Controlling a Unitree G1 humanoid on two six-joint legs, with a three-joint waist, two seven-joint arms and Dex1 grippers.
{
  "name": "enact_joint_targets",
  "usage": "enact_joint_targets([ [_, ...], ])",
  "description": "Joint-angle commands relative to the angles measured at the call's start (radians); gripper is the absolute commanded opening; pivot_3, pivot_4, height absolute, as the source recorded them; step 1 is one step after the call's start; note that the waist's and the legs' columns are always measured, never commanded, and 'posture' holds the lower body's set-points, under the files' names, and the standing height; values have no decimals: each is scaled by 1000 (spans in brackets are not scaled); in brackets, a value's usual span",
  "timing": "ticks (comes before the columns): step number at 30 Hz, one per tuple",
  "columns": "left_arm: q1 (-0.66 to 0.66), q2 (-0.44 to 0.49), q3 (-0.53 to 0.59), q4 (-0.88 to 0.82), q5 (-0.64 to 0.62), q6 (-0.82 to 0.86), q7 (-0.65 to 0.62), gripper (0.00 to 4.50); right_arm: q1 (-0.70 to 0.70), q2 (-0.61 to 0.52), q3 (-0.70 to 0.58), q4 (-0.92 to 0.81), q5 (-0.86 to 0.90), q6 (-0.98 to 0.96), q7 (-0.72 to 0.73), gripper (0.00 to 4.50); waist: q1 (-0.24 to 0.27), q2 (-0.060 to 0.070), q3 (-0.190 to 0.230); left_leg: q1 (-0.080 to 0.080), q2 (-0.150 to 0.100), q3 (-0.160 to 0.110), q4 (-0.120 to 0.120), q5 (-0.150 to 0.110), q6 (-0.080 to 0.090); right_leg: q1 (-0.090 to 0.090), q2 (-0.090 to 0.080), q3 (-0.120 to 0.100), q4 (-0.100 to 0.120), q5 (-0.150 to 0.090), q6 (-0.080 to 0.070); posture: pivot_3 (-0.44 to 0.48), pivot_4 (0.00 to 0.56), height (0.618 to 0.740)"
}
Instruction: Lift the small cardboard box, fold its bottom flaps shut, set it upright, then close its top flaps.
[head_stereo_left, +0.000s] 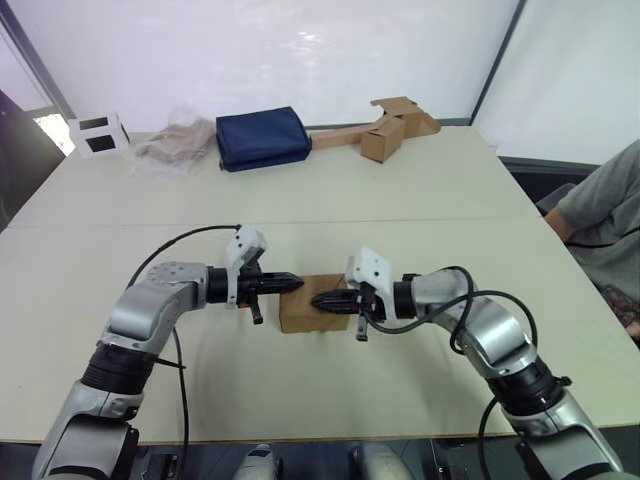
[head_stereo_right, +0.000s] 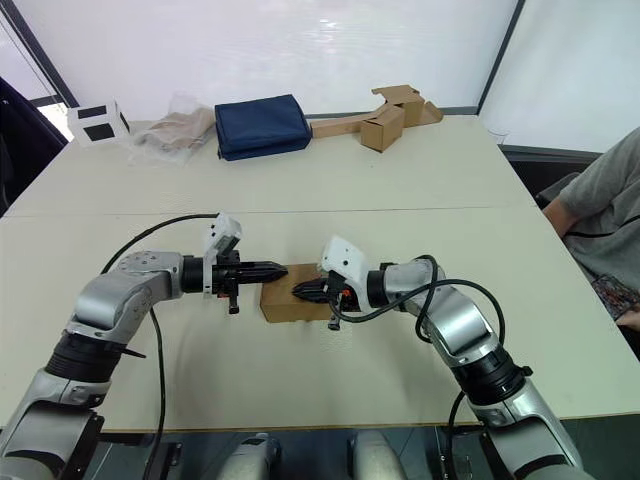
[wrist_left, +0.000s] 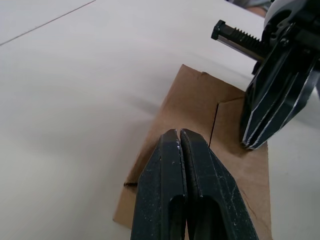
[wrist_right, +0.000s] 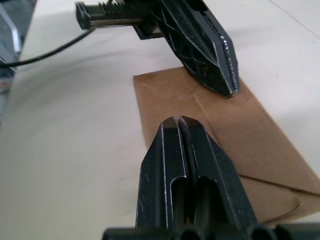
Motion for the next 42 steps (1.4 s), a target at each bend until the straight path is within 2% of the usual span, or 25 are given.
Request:
enact_joint_targets([
  [1, -19, 10, 26, 26, 1, -6, -4, 62, -31, 19, -75, -15, 49, 4, -23, 0, 0, 0, 0, 0, 0, 0, 0, 0, 0, 0, 0, 0, 0, 0, 0, 0, 150, 740],
  [5, -50, 15, 81, -36, -76, 48, -10, 62, -55, 29, -101, 23, 36, -17, -60, 0, 0, 0, 0, 0, 0, 0, 0, 0, 0, 0, 0, 0, 0, 0, 0, 0, 150, 740],
  [10, -50, 39, 41, -41, -3, -8, 2, 62, -63, 40, -86, 63, 7, -54, -85, 0, 1, 0, 0, 0, 0, 0, 0, 0, 0, 0, 0, 0, 0, 0, 0, 0, 150, 740],
  [19, -10, 8, -4, -79, 25, -25, 15, 62, -59, 35, -10, 100, -69, -104, -79, 0, 0, 0, 0, 0, 0, 0, 0, 0, 0, 0, 0, 0, 0, 0, 0, 0, 150, 740],
  [24, 16, -1, -50, -73, 87, -67, 34, 62, -40, 21, 33, 117, -128, -138, -74, 0, 1, 0, 0, 0, 0, 0, 0, 0, 0, 0, 0, 0, 0, 0, 0, 0, 150, 740],
  [31, 19, -5, -54, -48, 134, -93, 77, 62, -40, 19, 23, 121, -159, -165, -83, 0, 2, 0, 0, 0, 0, 0, 0, 0, 0, 0, 0, 0, 0, 0, 0, 0, 150, 740],
  [33, 18, -18, 14, -65, 88, -71, 110, 62, -49, 45, -60, 90, -101, -140, -117, 0, 1, 0, 0, 0, 0, 0, 0, 0, 0, 0, 0, 0, 0, 0, 0, 0, 150, 740],
  [36, 60, -63, 212, -148, -11, -119, 211, 62, -54, 116, -277, 24, 100, -61, -188, 0, 0, 0, 0, 0, 0, 0, 0, 0, 0, 0, 0, 0, 0, 0, 0, 0, 150, 740],
  [38, 88, 2, 258, -188, -79, 47, 204, 62, -35, 122, -379, -12, 189, 14, -236, 0, -1, 0, 0, -1, 1, 0, -1, 0, 0, -1, 0, 0, 0, 0, 0, 0, 150, 740],
  [42, 207, 95, 340, -260, -135, 157, 212, 62, 71, 61, -489, -92, 275, 143, -280, 0, 2, 0, 0, -1, 1, 0, -1, 0, 0, -1, 0, 0, 0, 0, 0, 0, 150, 740],
])
